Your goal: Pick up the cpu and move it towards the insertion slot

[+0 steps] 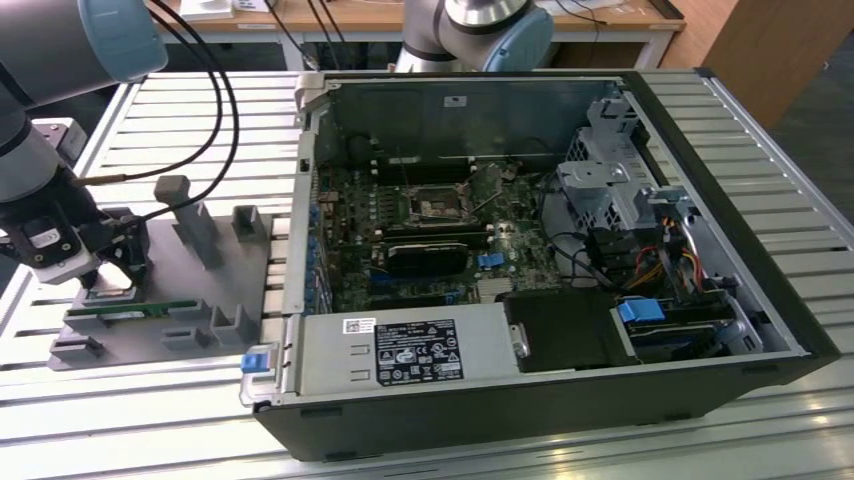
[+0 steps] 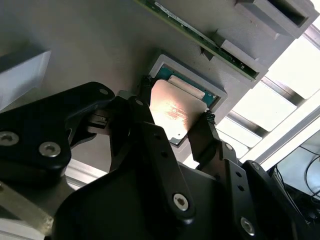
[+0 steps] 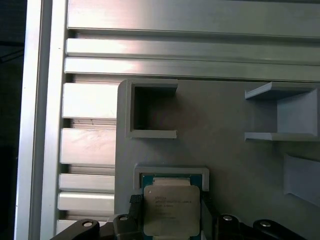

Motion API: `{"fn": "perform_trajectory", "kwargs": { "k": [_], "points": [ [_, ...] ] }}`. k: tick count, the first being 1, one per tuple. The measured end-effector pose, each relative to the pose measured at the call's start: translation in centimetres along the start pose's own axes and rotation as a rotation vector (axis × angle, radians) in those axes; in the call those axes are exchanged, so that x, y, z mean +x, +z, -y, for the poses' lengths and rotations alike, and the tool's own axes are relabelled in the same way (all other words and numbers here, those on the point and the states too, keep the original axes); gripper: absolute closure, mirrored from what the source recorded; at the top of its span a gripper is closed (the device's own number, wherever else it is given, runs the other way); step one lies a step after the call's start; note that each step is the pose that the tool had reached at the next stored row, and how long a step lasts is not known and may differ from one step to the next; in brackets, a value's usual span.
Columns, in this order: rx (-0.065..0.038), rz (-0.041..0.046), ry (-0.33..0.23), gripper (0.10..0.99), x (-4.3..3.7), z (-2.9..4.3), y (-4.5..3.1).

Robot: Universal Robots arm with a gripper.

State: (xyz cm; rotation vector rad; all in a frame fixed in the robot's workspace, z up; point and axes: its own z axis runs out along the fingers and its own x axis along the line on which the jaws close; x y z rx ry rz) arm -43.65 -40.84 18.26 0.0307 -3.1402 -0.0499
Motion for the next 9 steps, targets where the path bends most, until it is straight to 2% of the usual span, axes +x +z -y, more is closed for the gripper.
{"fn": "perform_trajectory", "kwargs": {
  "k": [9],
  "points": [
    [0.0,0.0,0.0,0.545,0.0,-0.01,-0.24]
  ]
}}
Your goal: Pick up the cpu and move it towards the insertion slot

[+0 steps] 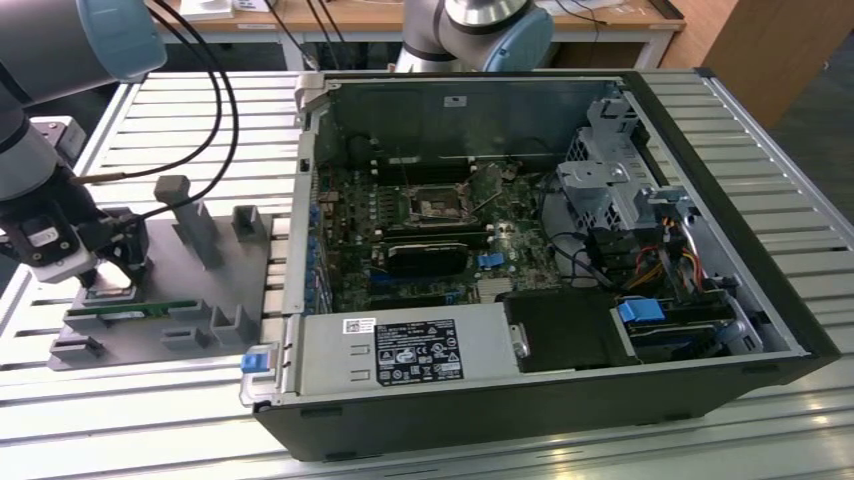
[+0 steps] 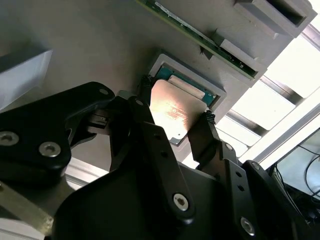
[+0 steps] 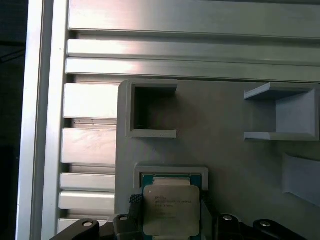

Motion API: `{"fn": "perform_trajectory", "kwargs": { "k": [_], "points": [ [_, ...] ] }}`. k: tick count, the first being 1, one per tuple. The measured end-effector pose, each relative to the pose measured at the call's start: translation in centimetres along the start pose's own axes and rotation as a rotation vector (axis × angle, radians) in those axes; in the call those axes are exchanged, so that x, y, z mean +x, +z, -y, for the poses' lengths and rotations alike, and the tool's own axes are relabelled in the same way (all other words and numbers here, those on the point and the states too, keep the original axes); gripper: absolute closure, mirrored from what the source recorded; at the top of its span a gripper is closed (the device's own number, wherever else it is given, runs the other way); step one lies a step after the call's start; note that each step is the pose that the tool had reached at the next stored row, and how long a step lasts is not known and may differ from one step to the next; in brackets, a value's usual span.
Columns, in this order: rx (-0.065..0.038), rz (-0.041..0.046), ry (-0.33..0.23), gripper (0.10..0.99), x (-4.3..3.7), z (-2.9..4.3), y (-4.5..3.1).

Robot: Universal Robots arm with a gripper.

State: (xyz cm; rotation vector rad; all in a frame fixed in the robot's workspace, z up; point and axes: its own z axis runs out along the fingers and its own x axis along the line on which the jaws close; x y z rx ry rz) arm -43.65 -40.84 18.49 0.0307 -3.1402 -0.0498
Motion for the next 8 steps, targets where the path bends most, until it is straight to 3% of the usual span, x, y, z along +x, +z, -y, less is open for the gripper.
{"fn": "perform_trajectory", "kwargs": {
  "k": [8],
  "points": [
    [0.0,0.0,0.0,0.545,0.0,-0.01,-0.23]
  ]
}}
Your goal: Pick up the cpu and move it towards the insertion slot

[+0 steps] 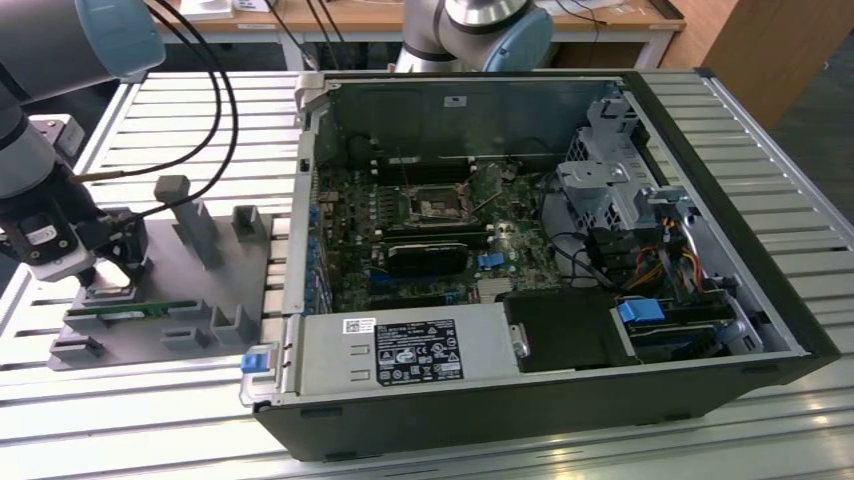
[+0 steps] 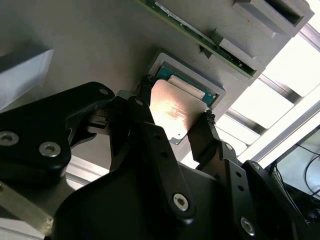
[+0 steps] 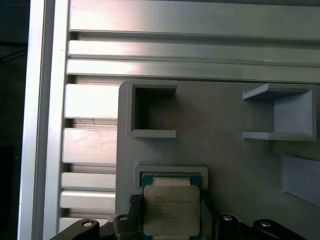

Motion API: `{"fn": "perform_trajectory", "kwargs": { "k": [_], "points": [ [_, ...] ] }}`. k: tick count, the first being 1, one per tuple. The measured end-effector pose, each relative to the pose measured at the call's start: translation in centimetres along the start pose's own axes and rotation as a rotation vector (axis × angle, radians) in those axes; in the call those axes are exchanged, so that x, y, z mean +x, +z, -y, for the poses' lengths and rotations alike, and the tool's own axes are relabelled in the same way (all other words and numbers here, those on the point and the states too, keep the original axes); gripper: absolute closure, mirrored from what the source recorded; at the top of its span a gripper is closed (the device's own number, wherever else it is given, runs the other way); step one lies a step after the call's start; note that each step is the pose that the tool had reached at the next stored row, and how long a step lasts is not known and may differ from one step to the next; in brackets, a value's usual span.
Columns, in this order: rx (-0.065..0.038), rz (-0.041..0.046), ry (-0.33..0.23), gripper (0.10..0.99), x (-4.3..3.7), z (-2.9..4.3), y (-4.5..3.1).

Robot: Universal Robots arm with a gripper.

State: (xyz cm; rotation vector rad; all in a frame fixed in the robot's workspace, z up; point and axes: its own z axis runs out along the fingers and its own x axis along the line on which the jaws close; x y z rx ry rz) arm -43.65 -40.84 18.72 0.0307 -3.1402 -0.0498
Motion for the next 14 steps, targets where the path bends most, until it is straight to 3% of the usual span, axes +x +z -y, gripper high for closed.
{"fn": "perform_trajectory", "kwargs": {
  "k": [1,3,14],
  "points": [
    [0.0,0.0001,0.0,0.545,0.0,0.0,-0.01],
    [0.0,0.0,0.0,0.545,0.0,-0.03,-0.94],
    [0.0,0.0,0.0,0.545,0.0,-0.04,-1.18]
  ]
}}
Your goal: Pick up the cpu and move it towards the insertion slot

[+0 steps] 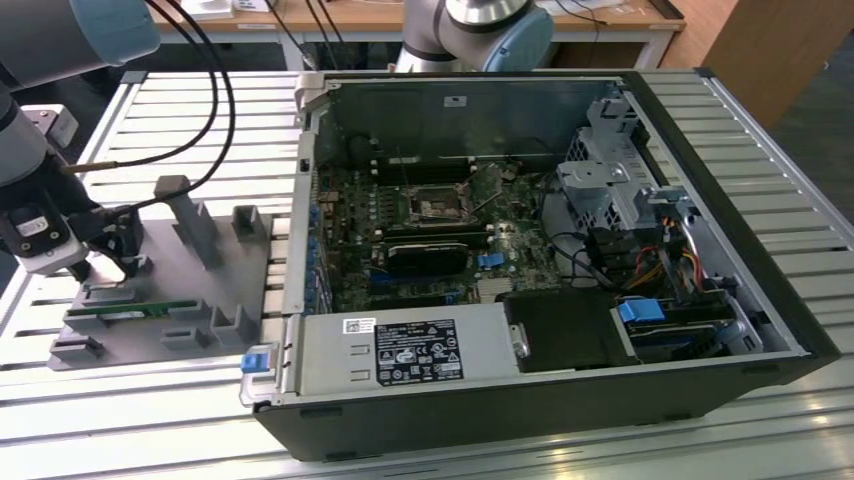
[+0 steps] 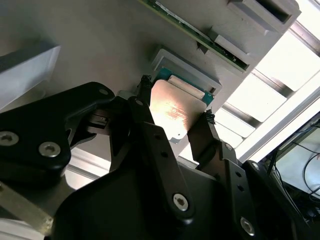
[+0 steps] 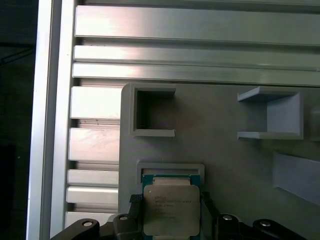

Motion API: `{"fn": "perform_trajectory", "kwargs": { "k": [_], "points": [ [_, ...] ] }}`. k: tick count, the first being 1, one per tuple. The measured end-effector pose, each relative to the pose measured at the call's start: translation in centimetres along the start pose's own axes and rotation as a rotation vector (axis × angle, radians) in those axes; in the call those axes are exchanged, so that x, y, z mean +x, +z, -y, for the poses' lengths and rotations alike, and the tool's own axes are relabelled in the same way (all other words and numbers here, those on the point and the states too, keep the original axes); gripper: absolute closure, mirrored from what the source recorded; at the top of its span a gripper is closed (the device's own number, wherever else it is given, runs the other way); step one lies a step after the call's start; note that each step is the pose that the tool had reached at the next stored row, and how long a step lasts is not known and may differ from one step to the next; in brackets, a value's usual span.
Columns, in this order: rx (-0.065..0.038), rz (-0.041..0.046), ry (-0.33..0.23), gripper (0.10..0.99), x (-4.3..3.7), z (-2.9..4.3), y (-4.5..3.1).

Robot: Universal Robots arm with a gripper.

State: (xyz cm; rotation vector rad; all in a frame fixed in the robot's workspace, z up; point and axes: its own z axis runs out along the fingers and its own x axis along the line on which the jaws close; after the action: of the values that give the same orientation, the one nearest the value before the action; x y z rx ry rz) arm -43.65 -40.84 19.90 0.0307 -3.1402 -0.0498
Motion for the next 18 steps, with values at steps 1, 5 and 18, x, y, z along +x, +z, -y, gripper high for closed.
{"fn": "perform_trajectory", "kwargs": {
  "k": [1,5,18],
  "points": [
    [0.0,0.0,0.0,0.545,0.0,0.0,-0.02],
    [0.0,0.0001,0.0,0.545,0.0,0.0,-0.11],
    [0.0,0.0,0.0,0.545,0.0,-0.02,-0.54]
  ]
}}
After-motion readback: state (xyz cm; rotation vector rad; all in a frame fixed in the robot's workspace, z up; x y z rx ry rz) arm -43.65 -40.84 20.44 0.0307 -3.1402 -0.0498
